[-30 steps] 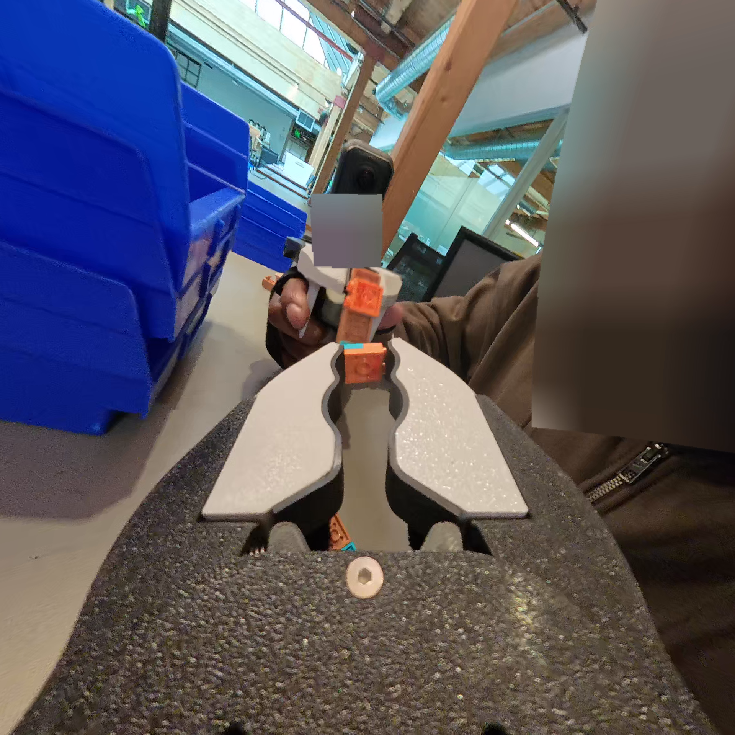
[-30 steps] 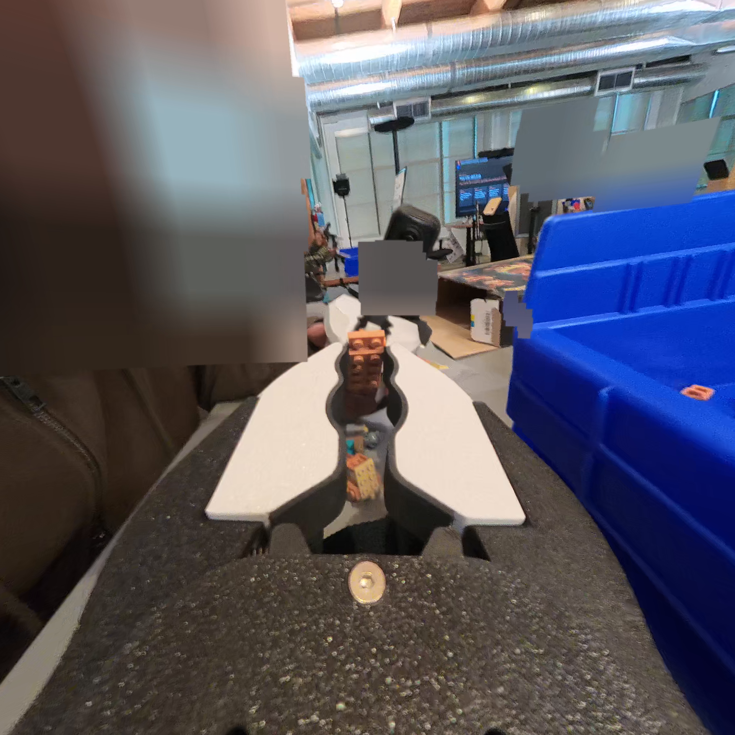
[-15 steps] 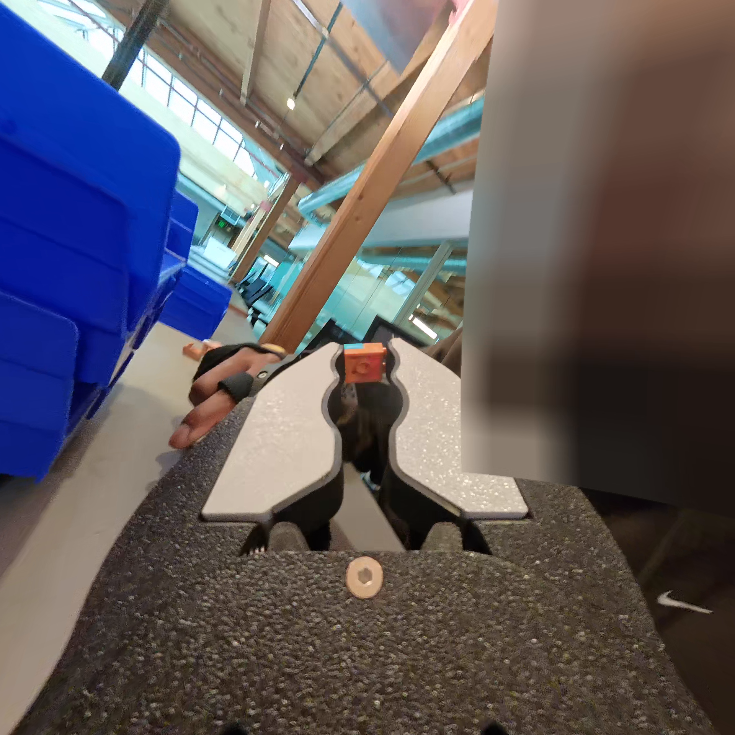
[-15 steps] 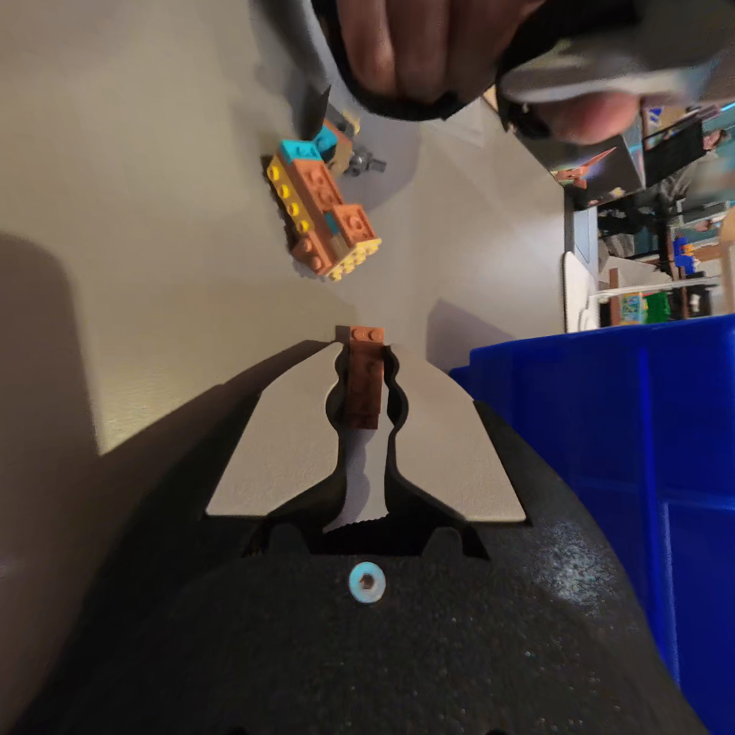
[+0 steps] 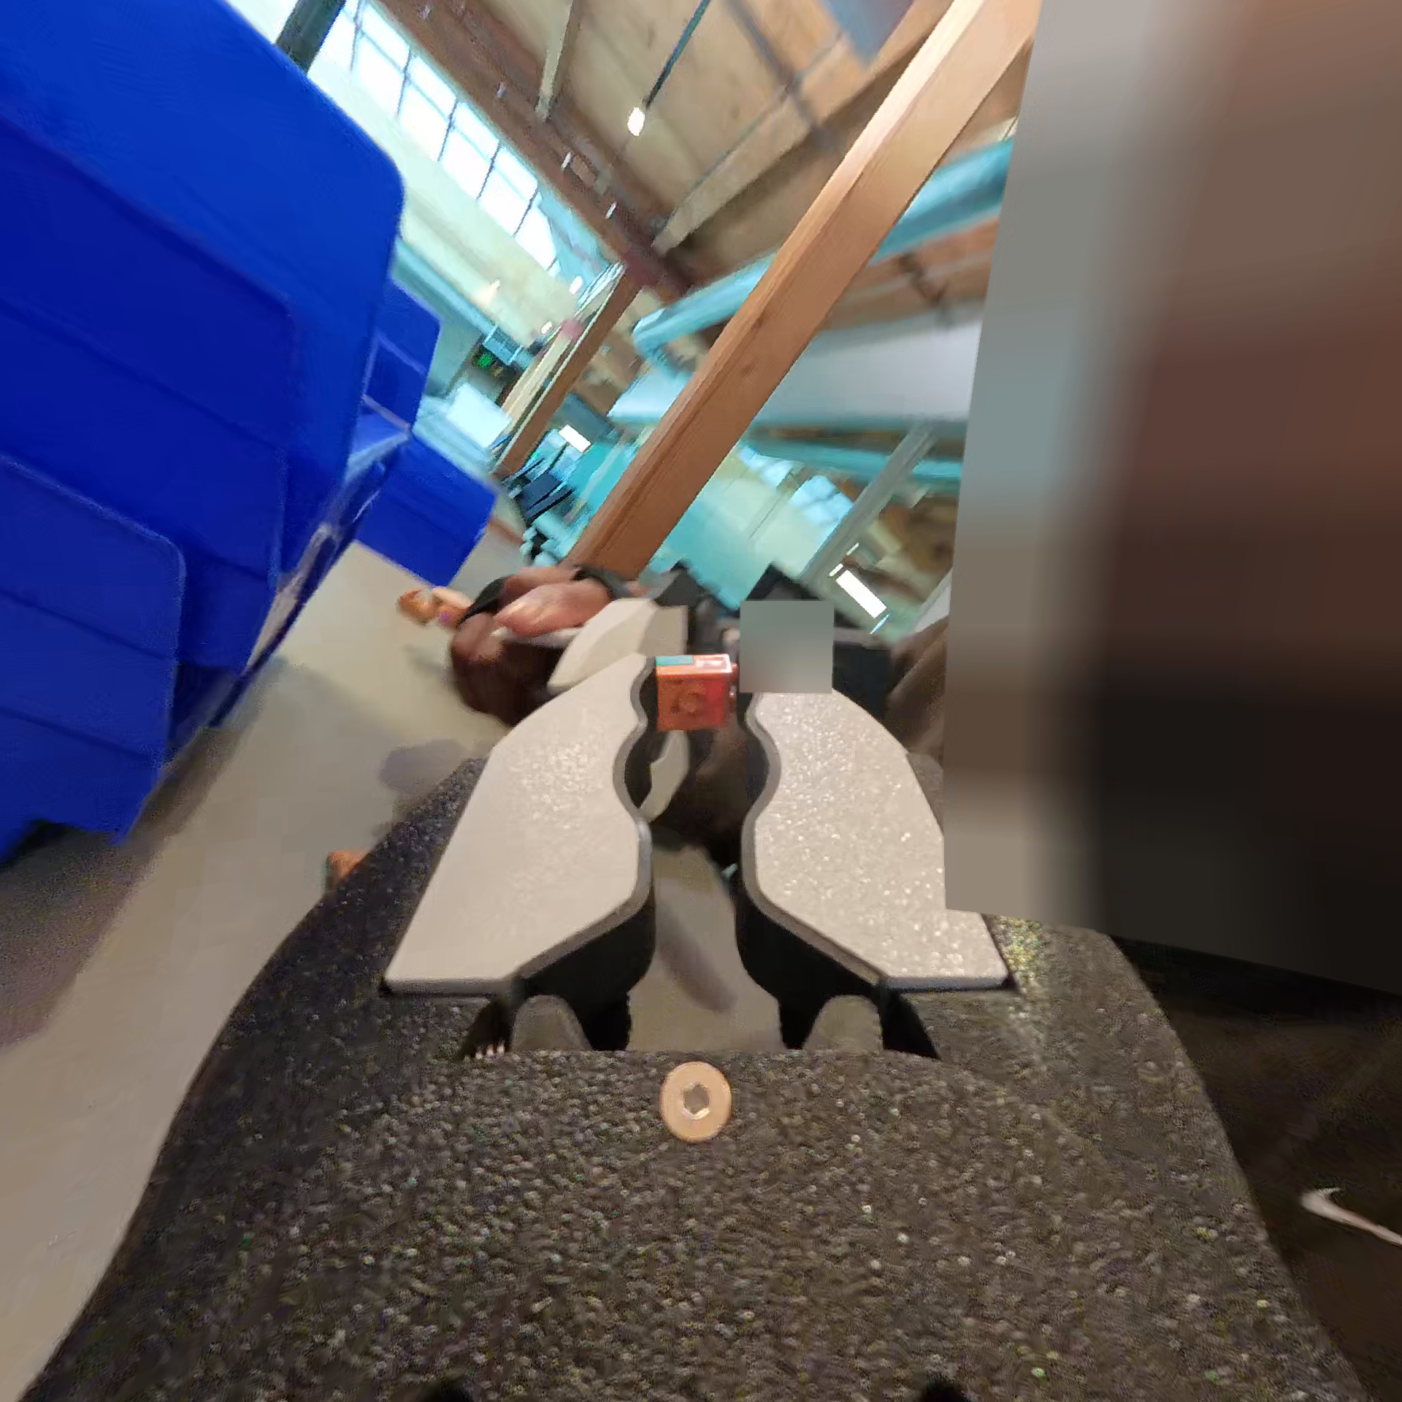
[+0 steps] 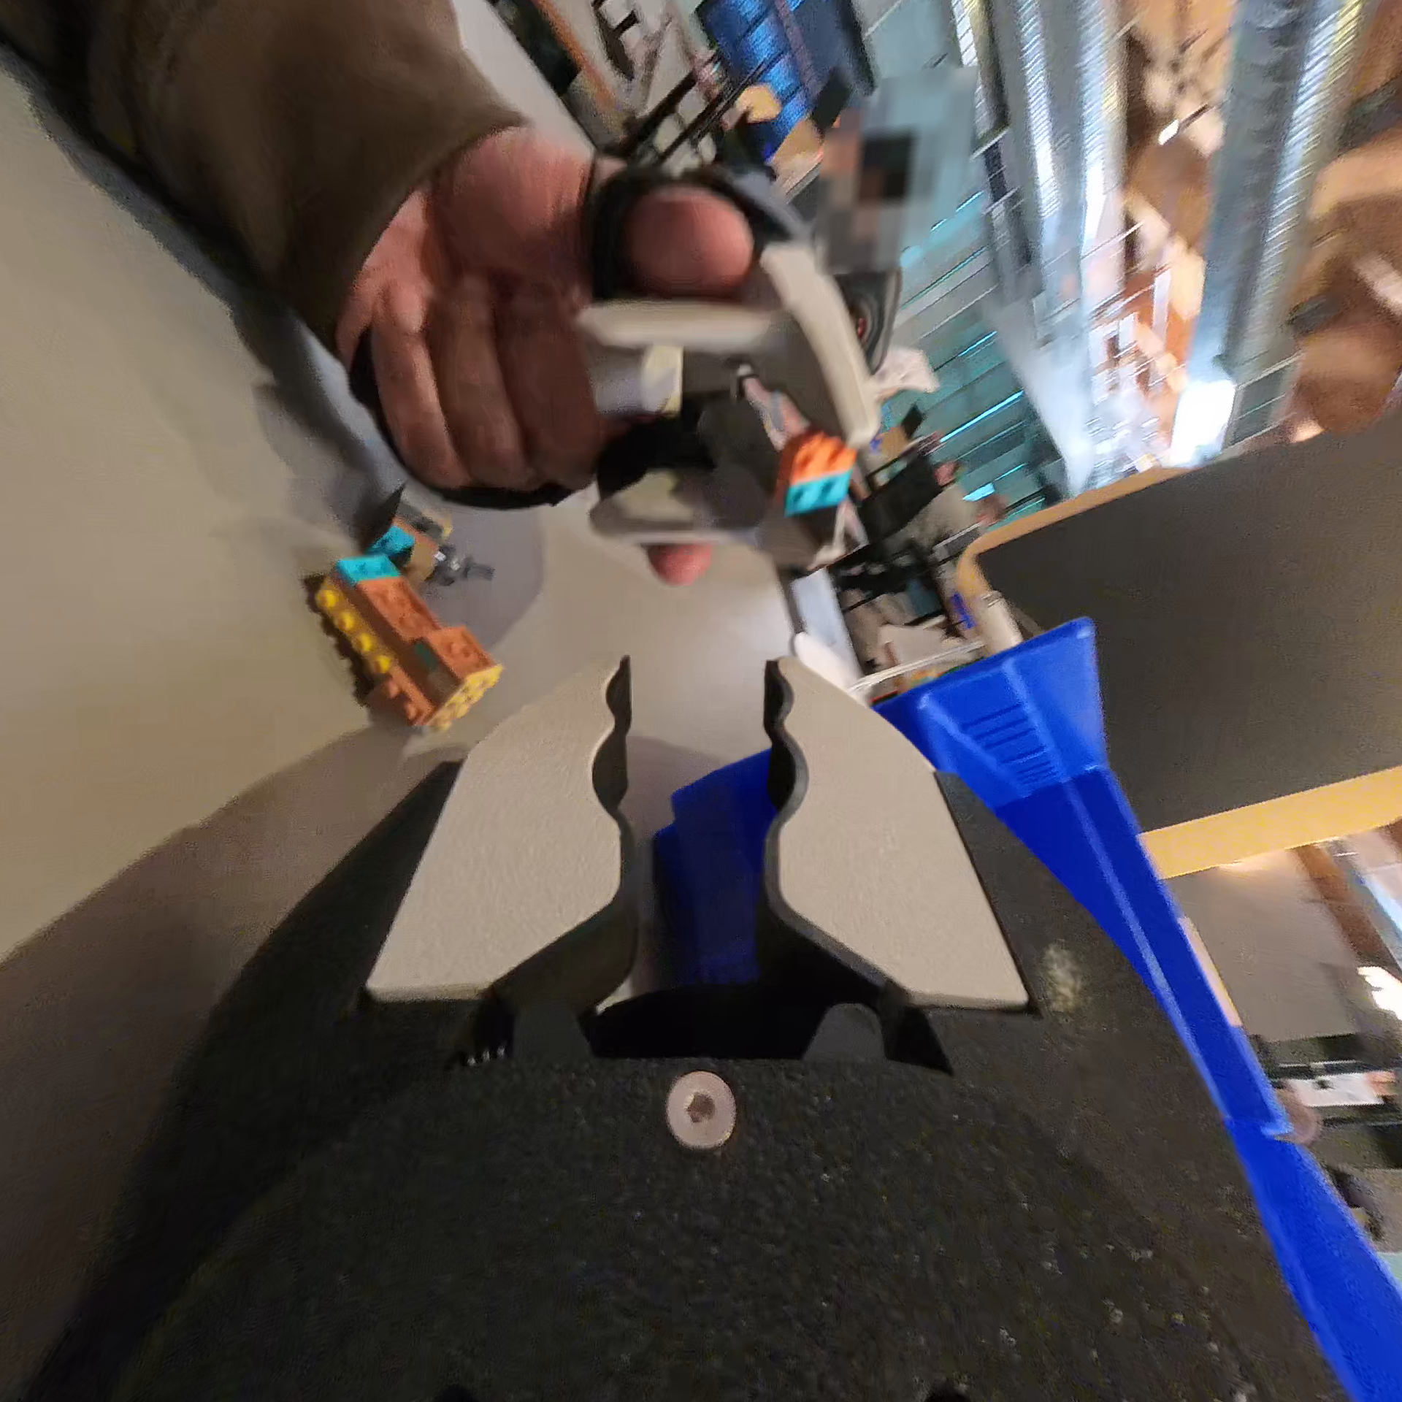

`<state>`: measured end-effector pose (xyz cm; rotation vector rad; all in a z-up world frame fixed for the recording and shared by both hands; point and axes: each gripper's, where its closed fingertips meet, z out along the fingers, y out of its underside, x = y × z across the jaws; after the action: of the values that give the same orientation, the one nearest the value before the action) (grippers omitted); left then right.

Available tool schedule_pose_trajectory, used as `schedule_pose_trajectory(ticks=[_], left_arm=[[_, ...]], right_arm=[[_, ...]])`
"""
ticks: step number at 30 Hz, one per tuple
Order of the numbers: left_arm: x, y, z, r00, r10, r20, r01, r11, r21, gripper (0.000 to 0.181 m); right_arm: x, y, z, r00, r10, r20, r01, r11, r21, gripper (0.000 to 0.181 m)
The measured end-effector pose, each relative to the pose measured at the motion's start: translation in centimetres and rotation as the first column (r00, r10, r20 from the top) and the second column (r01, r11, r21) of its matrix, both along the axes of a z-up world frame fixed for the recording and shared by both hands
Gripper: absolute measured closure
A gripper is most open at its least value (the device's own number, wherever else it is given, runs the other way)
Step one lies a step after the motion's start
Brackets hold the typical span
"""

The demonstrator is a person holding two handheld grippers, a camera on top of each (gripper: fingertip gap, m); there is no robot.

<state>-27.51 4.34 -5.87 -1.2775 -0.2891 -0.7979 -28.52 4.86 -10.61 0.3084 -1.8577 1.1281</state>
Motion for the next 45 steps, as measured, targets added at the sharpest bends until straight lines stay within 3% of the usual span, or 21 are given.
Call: schedule_pose_trajectory(ticks=[1,7,19,23,28,31,35,41,45], left_arm=[[0.3,0.3,-0.5,0.998,0.011,-0.061,-0.014,0.999,-0.050,0.162],[1.9,1.7,-2.9,0.959,-0.017,-0.283,-0.053,0.970,-0.236,0.162],[1.9,2.4,-4.2,0.944,-0.006,-0.330,-0.104,0.944,-0.314,0.162],[0.3,2.2,-4.5,0.898,0.085,-0.432,-0.251,0.904,-0.346,0.156],[-1.2,2.2,-5.2,0.774,0.147,-0.616,-0.464,0.793,-0.394,0.154],[-1.6,2.3,-6.0,0.728,0.143,-0.671,-0.528,0.741,-0.415,0.158],[-1.7,2.2,-6.2,0.723,0.156,-0.673,-0.548,0.722,-0.421,0.167],[-2.1,2.0,-6.2,0.744,0.194,-0.640,-0.536,0.745,-0.397,0.173],[-2.0,1.8,-5.6,0.814,0.210,-0.541,-0.458,0.805,-0.376,0.174]], right_arm=[[0.2,-0.2,0.5,0.999,-0.001,-0.045,0.000,1.000,-0.019,0.148],[1.1,-0.9,1.3,0.977,-0.014,-0.213,0.010,1.000,-0.021,0.147],[1.0,-1.2,0.8,0.966,-0.033,-0.255,0.035,0.999,0.004,0.164],[-0.2,-0.4,0.7,0.969,-0.098,-0.227,0.102,0.995,0.005,0.165],[-1.7,0.1,-0.5,0.963,-0.178,-0.202,0.194,0.979,0.065,0.164],[-2.1,0.3,-1.0,0.958,-0.206,-0.201,0.228,0.969,0.092,0.164],[-2.3,0.3,-1.2,0.952,-0.220,-0.212,0.248,0.962,0.114,0.165],[-2.5,0.5,-1.2,0.952,-0.238,-0.195,0.260,0.961,0.098,0.164],[-2.3,0.5,-0.8,0.975,-0.207,-0.075,0.209,0.978,0.016,0.164]])
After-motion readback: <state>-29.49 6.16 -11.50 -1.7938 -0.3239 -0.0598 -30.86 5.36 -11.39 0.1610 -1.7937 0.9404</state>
